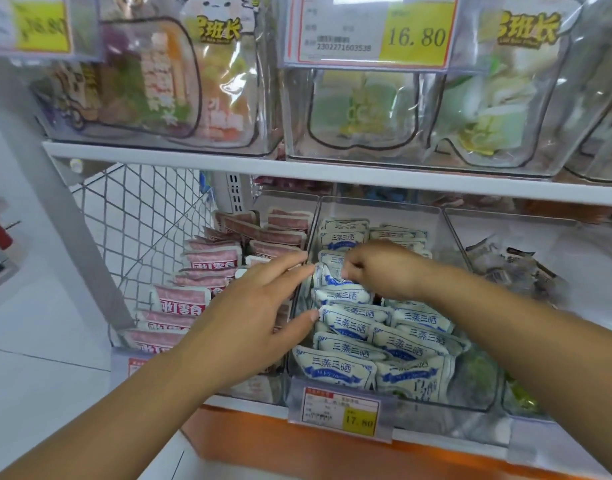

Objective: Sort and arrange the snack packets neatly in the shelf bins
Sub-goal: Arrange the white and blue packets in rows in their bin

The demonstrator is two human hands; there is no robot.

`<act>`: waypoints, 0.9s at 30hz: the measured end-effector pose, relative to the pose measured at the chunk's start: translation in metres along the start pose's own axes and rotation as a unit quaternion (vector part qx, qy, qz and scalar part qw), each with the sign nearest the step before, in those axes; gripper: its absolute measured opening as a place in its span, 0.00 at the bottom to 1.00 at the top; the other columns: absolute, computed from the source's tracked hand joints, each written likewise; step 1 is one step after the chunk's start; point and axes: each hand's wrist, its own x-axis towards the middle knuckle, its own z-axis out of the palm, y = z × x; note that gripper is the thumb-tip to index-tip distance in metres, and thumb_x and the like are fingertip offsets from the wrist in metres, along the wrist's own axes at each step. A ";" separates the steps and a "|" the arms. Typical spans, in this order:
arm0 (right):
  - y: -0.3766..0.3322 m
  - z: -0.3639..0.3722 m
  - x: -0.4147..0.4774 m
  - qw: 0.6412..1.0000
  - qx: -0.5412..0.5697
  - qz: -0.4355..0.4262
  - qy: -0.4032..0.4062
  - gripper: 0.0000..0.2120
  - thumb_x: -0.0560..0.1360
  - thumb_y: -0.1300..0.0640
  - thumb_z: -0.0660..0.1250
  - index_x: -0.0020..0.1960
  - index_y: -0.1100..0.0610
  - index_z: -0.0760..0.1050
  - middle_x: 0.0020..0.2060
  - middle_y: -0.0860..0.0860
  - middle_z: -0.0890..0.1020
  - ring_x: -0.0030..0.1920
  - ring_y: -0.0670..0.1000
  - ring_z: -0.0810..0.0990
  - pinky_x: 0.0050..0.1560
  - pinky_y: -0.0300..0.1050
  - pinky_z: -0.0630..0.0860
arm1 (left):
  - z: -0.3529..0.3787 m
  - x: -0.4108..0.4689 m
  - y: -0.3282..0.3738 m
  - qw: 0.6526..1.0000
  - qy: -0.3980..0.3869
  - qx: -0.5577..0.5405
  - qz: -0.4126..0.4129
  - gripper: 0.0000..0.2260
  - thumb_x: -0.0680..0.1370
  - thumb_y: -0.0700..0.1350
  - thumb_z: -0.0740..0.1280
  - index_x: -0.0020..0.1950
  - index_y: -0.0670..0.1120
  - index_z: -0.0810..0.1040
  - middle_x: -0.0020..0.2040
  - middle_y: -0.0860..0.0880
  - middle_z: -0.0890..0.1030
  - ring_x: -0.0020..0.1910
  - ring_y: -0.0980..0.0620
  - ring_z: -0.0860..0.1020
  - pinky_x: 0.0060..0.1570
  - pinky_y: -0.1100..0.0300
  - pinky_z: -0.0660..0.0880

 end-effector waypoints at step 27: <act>-0.016 0.034 -0.041 0.993 0.011 -0.031 0.110 0.17 0.73 0.49 0.72 0.34 0.49 0.65 0.30 0.46 0.70 0.32 0.46 0.68 0.31 0.41 0.61 | 0.004 -0.009 0.020 0.974 0.027 0.147 0.170 0.17 0.75 0.59 0.56 0.41 0.55 0.82 0.42 0.60 0.80 0.49 0.57 0.70 0.49 0.60 0.58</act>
